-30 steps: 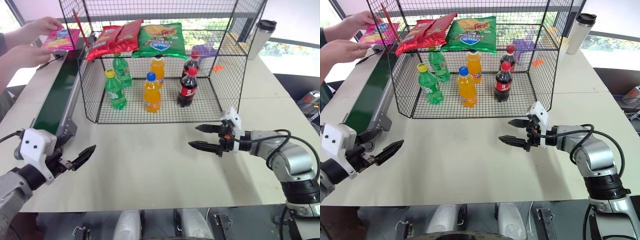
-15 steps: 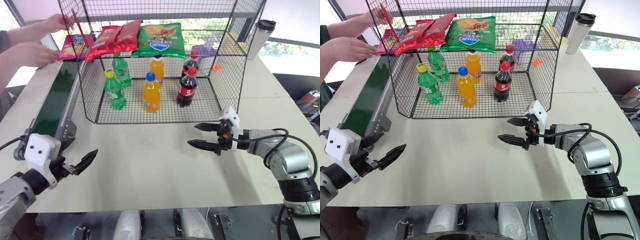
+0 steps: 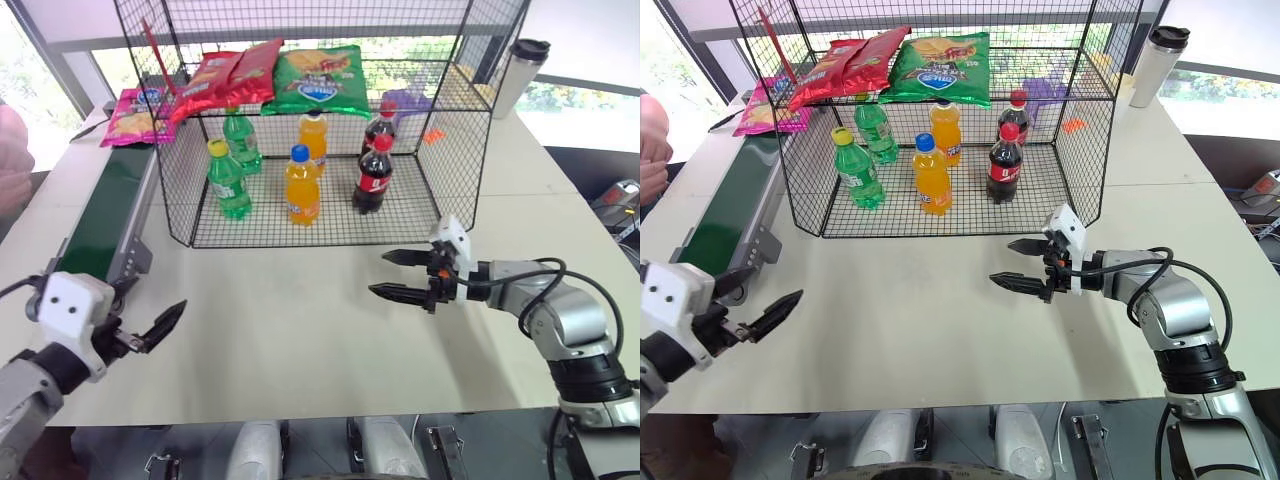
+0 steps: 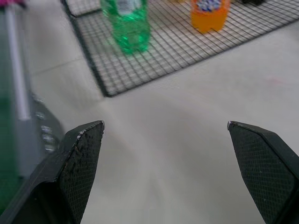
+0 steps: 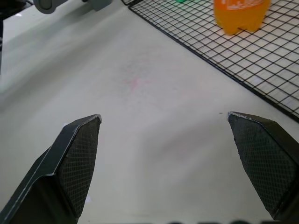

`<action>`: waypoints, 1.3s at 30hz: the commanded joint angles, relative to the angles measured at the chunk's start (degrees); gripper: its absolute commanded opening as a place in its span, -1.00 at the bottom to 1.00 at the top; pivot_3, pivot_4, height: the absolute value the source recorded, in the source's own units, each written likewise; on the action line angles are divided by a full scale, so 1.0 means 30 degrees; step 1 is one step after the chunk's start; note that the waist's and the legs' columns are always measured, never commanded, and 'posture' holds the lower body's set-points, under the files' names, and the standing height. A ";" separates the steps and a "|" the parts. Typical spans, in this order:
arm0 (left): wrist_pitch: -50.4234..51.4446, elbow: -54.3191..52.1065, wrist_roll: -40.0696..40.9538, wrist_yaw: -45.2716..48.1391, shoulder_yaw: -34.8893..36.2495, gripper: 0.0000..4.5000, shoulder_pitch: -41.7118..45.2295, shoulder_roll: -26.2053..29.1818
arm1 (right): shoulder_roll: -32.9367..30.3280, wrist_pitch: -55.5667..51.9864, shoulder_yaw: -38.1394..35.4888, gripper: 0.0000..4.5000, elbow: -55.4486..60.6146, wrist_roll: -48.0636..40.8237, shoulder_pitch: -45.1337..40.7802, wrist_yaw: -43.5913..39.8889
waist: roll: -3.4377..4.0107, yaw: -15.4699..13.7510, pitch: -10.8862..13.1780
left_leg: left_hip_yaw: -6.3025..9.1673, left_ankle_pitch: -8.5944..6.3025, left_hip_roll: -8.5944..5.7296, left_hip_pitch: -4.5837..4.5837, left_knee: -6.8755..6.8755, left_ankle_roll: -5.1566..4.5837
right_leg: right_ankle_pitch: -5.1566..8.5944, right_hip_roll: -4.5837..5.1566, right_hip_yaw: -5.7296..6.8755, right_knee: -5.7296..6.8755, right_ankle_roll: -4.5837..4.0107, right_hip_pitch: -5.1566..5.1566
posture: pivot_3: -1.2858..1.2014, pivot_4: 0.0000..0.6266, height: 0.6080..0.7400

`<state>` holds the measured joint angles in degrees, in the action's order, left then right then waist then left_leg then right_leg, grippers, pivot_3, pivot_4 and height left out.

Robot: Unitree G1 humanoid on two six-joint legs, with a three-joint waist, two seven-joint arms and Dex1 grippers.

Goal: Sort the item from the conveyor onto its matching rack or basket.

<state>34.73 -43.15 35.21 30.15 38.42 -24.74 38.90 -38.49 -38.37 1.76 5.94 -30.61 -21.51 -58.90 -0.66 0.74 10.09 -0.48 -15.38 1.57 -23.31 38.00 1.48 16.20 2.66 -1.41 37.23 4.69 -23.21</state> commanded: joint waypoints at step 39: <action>-1.3892 0.5126 -2.1857 -0.0908 0.2031 0.96 -0.2943 -0.0253 | -0.1066 -0.4328 -0.0420 1.00 0.3245 -0.4348 -0.3684 -0.1278 | -0.0176 0.0114 -0.0094 | -0.0403 -0.0006 0.0083 -0.0046 -0.0305 0.0005 | -0.0022 0.0326 0.0020 -0.0047 -0.0039 -0.0280 | 0.03 -0.52 1.00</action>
<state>-7.53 -27.15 -29.61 28.13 44.00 -33.41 37.71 -41.13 -52.29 2.35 15.35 -43.47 -32.42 -62.82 -1.19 1.08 9.81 -1.69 -15.39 1.82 -23.45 37.08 1.50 16.13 3.63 -1.36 37.08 4.57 -24.05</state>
